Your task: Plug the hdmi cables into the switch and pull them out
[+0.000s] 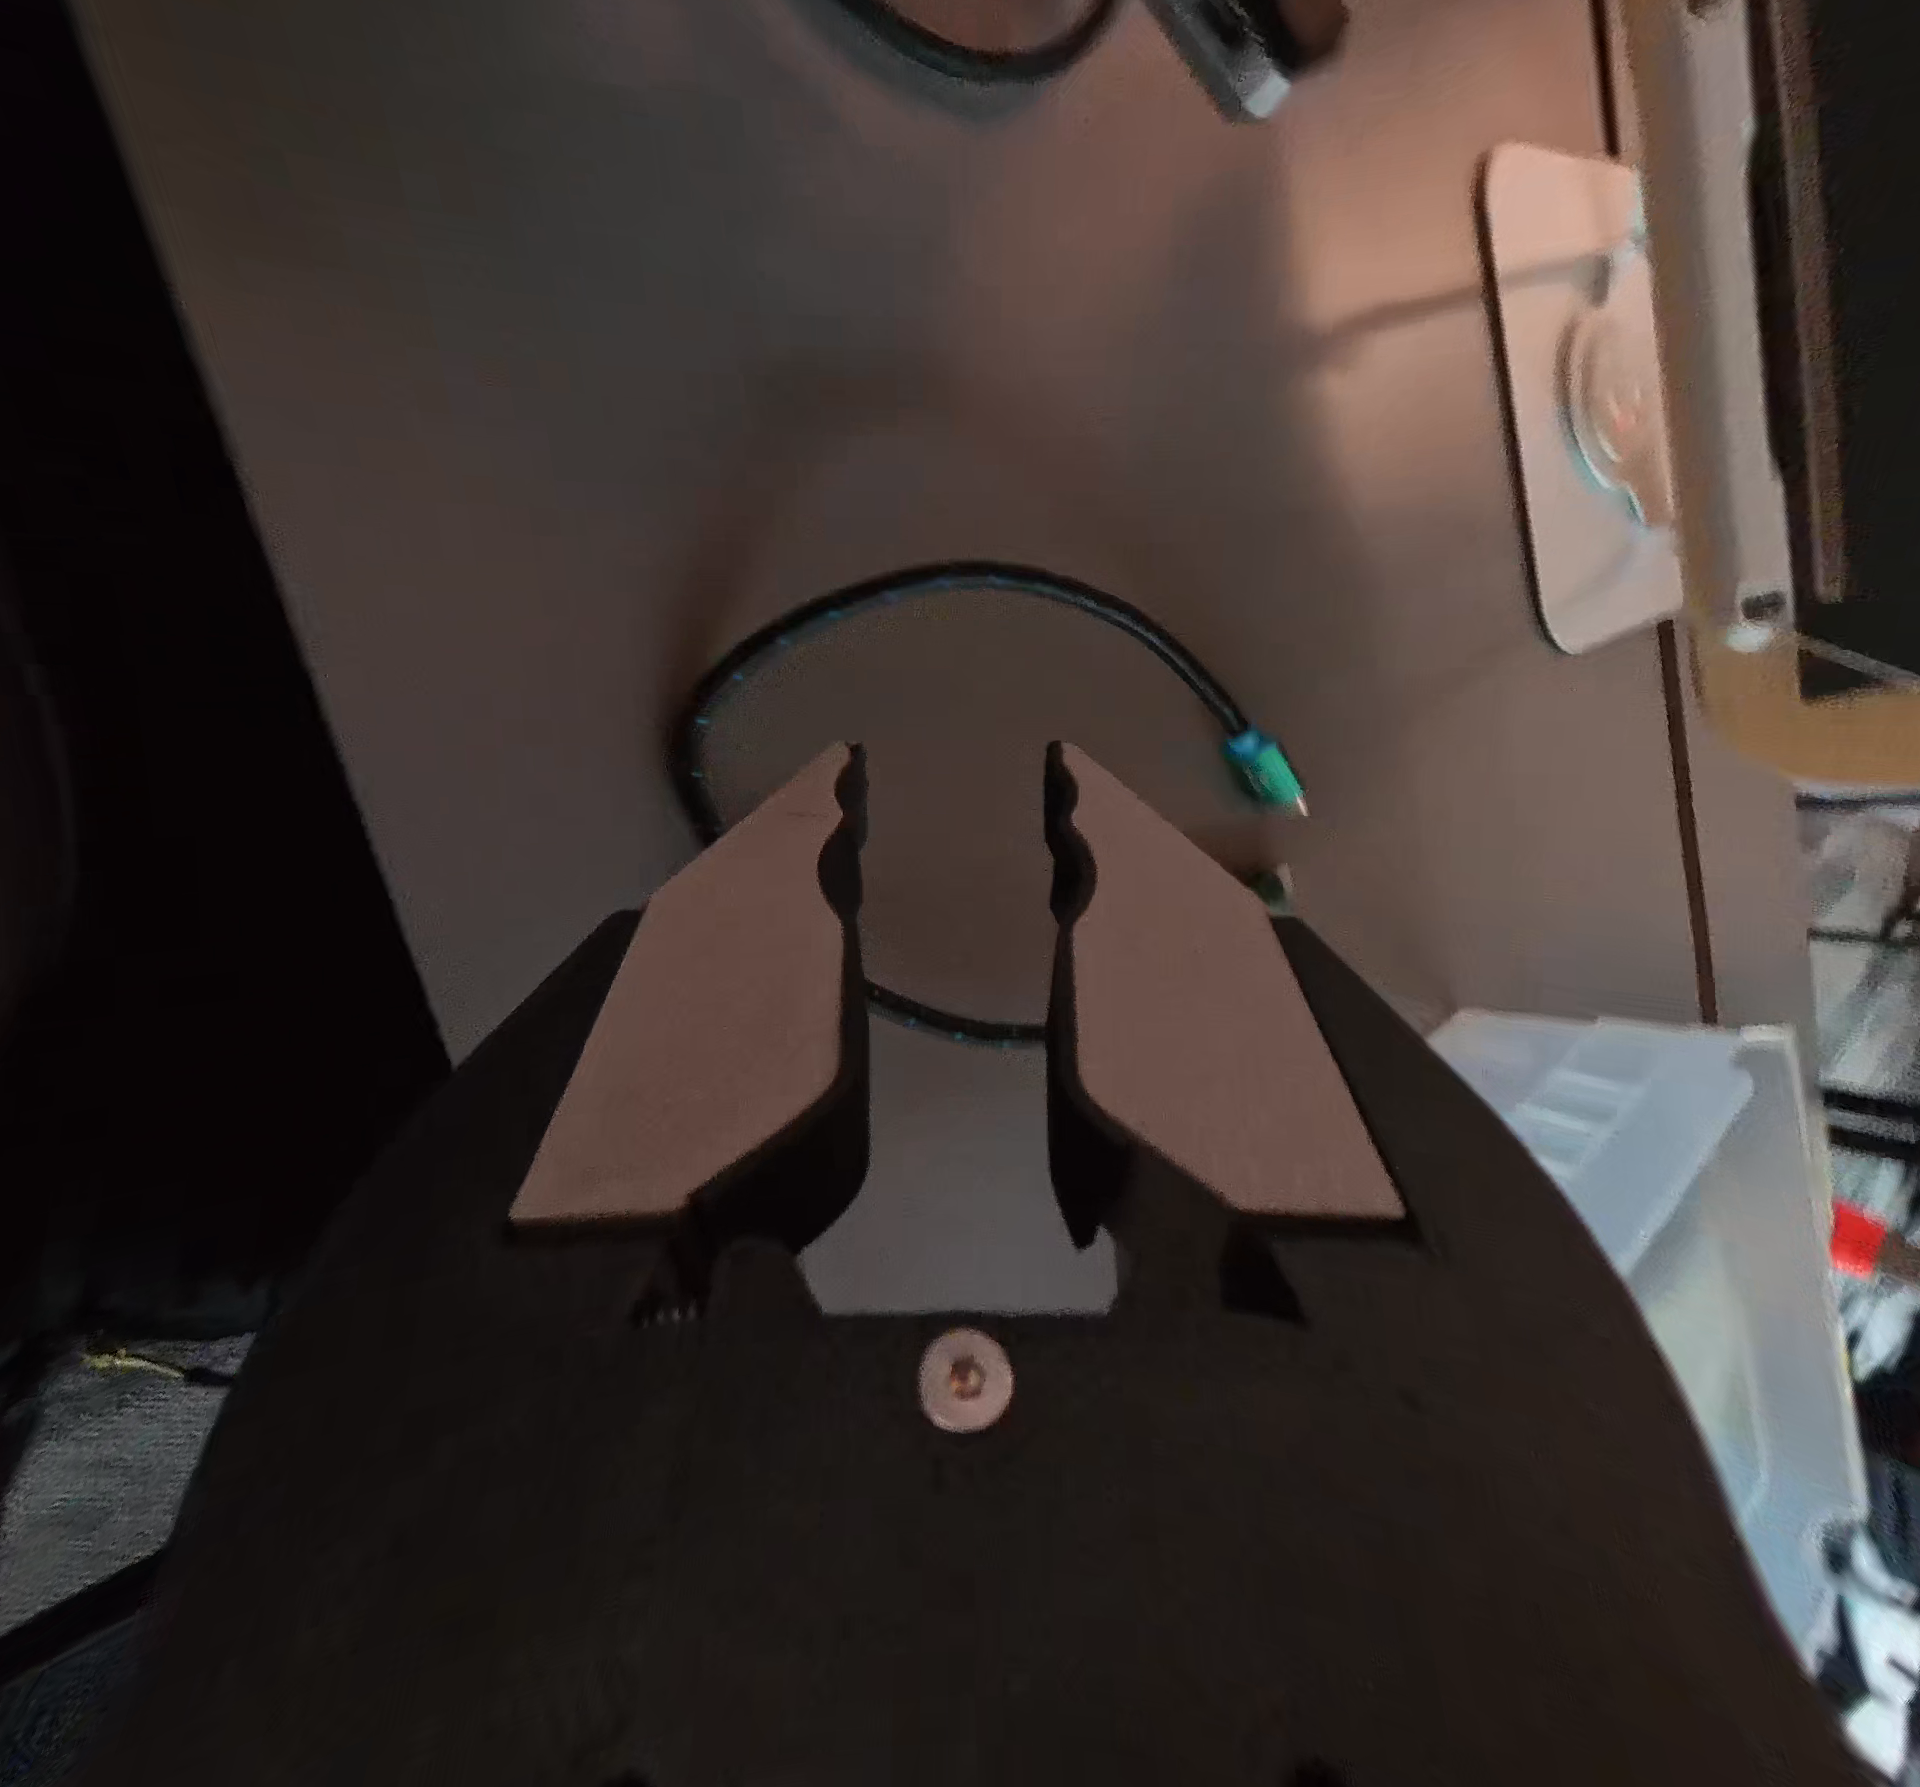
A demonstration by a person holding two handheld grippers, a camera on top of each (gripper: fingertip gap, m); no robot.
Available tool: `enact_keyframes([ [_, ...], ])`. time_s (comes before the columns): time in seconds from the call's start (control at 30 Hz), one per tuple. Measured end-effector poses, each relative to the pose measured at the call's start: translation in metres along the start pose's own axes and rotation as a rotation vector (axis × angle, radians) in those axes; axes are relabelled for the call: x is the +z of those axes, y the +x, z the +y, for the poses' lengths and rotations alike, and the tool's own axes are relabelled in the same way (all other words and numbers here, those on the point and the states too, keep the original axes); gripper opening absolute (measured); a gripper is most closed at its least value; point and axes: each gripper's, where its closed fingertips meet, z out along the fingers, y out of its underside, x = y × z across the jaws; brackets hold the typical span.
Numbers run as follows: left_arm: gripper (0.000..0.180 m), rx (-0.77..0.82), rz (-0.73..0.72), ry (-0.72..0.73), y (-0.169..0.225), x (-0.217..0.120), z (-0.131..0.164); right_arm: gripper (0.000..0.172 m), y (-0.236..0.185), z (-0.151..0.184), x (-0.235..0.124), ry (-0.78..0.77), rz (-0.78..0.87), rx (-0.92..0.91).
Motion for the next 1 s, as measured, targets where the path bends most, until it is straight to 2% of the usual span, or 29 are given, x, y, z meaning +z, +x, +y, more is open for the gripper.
enact_keyframes([
  [0.1, 0.019, 0.003, 0.004, 0.002, 0.001, 0.000, 0.000, 0.032, 0.021, 0.008, -0.003, -0.016, 0.050, 0.135],
  [0.17, 0.019, 0.003, 0.006, 0.002, 0.001, 0.000, 0.000, 0.032, 0.024, 0.010, -0.004, -0.008, 0.022, 0.220],
  [0.3, 0.019, 0.009, 0.012, 0.004, 0.003, 0.000, -0.001, 0.034, 0.024, 0.021, -0.001, -0.044, -0.005, 0.274],
  [0.43, 0.019, 0.016, 0.020, 0.005, 0.005, 0.000, -0.001, 0.039, 0.018, 0.005, 0.005, 0.029, -0.073, 0.361],
  [0.53, 0.019, 0.012, 0.028, 0.002, 0.006, 0.000, -0.001, 0.047, 0.015, -0.009, 0.019, 0.087, -0.099, 0.402],
  [0.77, 0.019, 0.010, 0.037, 0.001, 0.008, 0.000, -0.001, 0.045, 0.018, 0.002, 0.065, 0.033, -0.023, 0.409],
  [1.0, 0.019, -0.005, 0.052, -0.002, 0.010, 0.000, 0.000, 0.043, 0.022, 0.006, 0.090, 0.117, -0.047, 0.507],
])
